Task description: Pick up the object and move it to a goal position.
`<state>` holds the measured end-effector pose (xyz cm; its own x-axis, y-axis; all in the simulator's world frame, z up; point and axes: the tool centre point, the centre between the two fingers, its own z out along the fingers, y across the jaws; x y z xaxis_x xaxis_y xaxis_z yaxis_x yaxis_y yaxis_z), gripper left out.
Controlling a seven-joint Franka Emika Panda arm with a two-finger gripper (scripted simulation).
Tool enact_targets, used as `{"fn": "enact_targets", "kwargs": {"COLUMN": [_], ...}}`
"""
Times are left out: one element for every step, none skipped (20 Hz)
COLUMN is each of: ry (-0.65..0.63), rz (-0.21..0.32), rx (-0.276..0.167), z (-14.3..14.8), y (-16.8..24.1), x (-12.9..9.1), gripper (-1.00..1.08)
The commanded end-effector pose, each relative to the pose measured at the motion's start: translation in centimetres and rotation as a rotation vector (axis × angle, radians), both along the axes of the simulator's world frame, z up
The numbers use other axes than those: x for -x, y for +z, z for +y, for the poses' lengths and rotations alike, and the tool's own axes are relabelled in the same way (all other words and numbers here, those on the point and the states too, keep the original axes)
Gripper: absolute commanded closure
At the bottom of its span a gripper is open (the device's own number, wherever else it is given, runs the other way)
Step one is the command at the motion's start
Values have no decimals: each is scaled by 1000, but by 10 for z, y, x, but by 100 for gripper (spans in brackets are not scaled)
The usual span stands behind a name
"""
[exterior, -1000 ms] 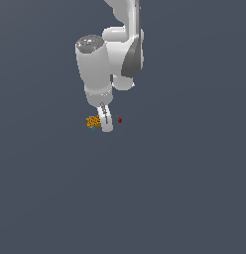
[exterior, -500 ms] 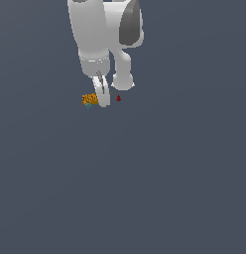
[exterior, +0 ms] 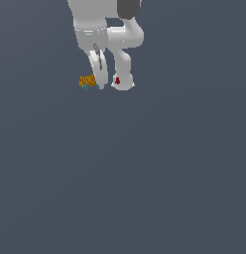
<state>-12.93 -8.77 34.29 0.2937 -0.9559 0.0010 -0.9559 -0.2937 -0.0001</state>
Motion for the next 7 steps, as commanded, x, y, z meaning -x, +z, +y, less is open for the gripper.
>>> {"fn": "enact_targets", "kwargs": {"ry": [0,1,1,1,1,1,1], "rz": [0,0,0,0,0,0,0], "rx": [0,0,0,0,0,0,0], "z": [0,0,0,0,0,0,0], "y": [9,12,14,15,16,17,17], "x": [4,5,6,7,7,7,7], "gripper": [108,108,108,108,108,108,108]}}
